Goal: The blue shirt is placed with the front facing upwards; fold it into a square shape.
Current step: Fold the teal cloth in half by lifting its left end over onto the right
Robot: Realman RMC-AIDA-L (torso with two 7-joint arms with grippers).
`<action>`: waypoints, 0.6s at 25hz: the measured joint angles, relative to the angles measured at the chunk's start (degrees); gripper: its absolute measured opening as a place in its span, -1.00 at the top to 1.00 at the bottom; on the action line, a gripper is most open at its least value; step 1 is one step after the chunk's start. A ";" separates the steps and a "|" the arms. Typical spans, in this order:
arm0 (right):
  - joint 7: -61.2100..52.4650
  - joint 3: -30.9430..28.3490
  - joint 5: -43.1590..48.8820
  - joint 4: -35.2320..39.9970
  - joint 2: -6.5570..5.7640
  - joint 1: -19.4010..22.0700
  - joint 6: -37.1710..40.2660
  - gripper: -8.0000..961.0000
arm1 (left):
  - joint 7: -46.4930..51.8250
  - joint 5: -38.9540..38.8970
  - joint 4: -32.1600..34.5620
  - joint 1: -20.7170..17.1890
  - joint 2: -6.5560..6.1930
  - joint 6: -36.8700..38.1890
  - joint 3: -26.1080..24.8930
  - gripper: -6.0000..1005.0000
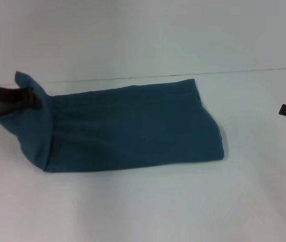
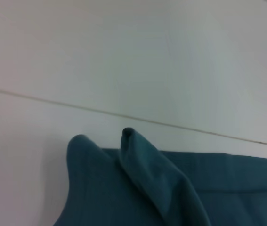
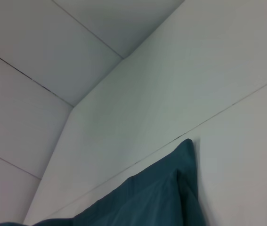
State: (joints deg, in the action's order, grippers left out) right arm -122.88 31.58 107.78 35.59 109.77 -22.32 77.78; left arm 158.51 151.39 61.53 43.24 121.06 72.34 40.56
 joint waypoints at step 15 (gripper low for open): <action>0.18 0.15 -0.03 0.00 0.24 -0.38 0.01 -0.65 | 4.43 0.27 8.13 4.28 2.00 4.55 4.94 0.91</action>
State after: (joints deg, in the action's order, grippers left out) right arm -122.70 31.73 107.75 35.59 110.02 -22.69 77.78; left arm 162.93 151.66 69.66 47.53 123.06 76.89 45.50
